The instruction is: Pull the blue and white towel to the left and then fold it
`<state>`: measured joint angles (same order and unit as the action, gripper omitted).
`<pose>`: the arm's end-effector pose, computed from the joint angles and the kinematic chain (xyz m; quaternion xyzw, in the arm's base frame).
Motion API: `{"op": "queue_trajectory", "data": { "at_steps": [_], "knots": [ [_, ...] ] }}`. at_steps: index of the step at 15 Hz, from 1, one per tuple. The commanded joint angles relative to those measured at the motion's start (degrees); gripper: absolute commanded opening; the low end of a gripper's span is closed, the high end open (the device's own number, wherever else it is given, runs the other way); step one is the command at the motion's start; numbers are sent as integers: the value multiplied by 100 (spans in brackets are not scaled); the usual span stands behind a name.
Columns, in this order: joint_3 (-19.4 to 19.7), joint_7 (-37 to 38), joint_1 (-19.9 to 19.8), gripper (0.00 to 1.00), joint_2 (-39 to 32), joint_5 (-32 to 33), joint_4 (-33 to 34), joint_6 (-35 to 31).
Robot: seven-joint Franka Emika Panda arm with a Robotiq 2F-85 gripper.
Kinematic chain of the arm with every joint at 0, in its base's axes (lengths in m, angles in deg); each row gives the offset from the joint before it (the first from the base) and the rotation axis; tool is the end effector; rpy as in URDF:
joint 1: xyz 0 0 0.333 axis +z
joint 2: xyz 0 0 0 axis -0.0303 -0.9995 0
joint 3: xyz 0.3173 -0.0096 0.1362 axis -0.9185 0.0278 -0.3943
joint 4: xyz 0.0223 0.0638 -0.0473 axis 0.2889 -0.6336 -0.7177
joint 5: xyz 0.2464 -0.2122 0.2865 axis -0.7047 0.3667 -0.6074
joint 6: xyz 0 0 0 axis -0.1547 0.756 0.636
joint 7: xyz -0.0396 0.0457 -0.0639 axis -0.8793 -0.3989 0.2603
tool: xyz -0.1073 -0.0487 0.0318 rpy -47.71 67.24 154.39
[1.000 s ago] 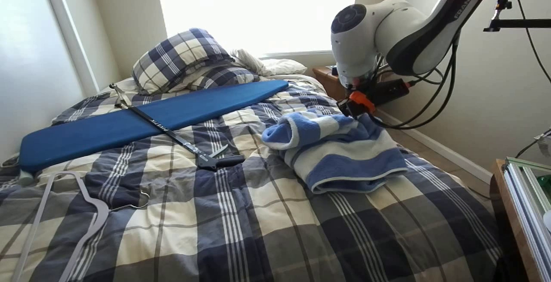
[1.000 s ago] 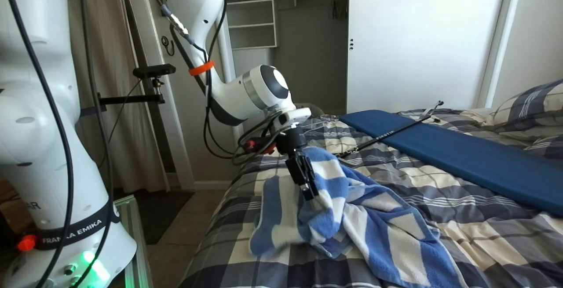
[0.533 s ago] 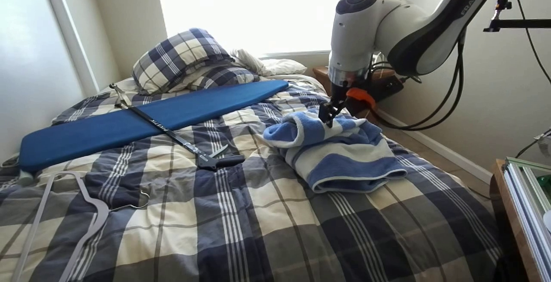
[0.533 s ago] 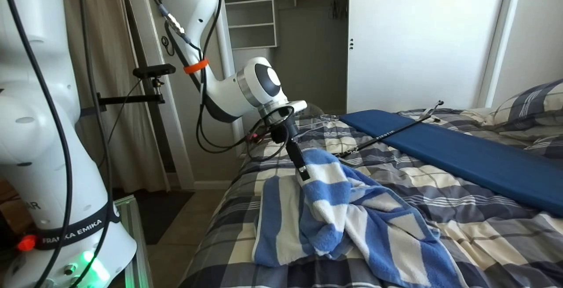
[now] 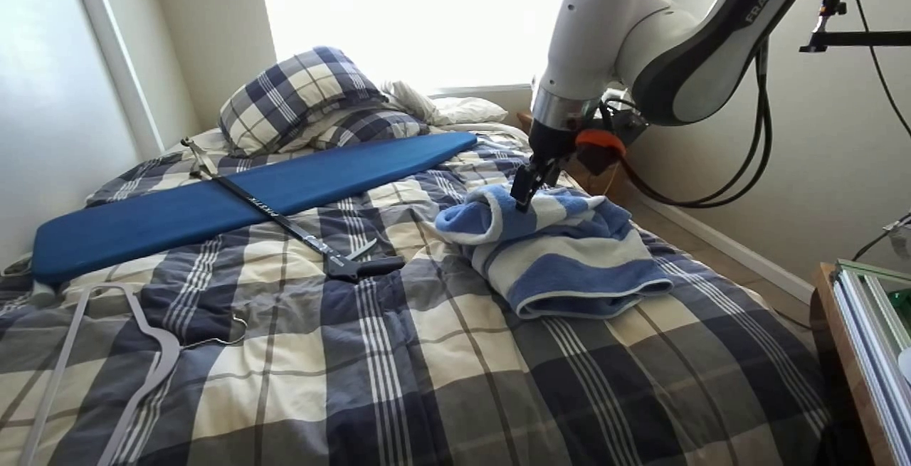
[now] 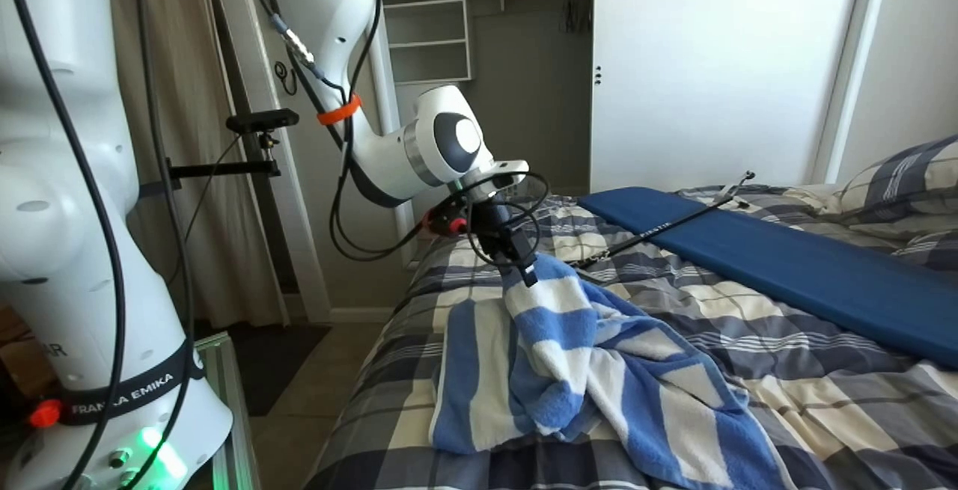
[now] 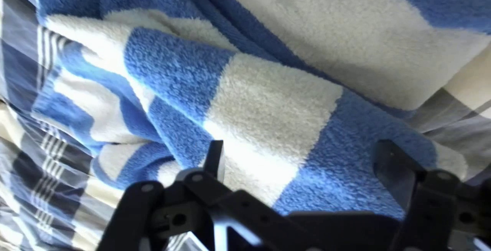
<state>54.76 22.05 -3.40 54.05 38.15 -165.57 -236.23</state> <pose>0.5248 -0.0394 0.2056 0.9800 -0.0655 0.1434 0.1211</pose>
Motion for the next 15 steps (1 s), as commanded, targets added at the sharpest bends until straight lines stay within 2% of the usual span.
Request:
{"op": "queue_trajectory", "data": {
  "at_steps": [1, 2, 3, 4, 5, 6, 7, 8, 10, 14, 15],
  "knots": [
    [-339, -1363, -363, 100, -248, -456, -38, -678],
    [-443, -1660, -439, 100, -350, -516, -16, -853],
    [-296, -2138, -242, 100, -440, -802, -31, -1052],
    [-392, -2497, -267, 100, -532, -990, -38, -1204],
    [-832, -2737, -682, 100, -622, -932, -18, -1277],
    [-1079, -3154, -850, 100, -690, -1089, -26, -1282],
    [-618, -2420, -432, 100, -520, -776, -8, -1057],
    [-809, -2664, -569, 100, -591, -860, -7, -1094],
    [-955, -2855, -693, 100, -653, -901, -4, -1119],
    [-989, -2927, -748, 100, -655, -901, -2, -1125],
    [-847, -2909, -600, 100, -677, -717, 109, -1088]
  ]
}}
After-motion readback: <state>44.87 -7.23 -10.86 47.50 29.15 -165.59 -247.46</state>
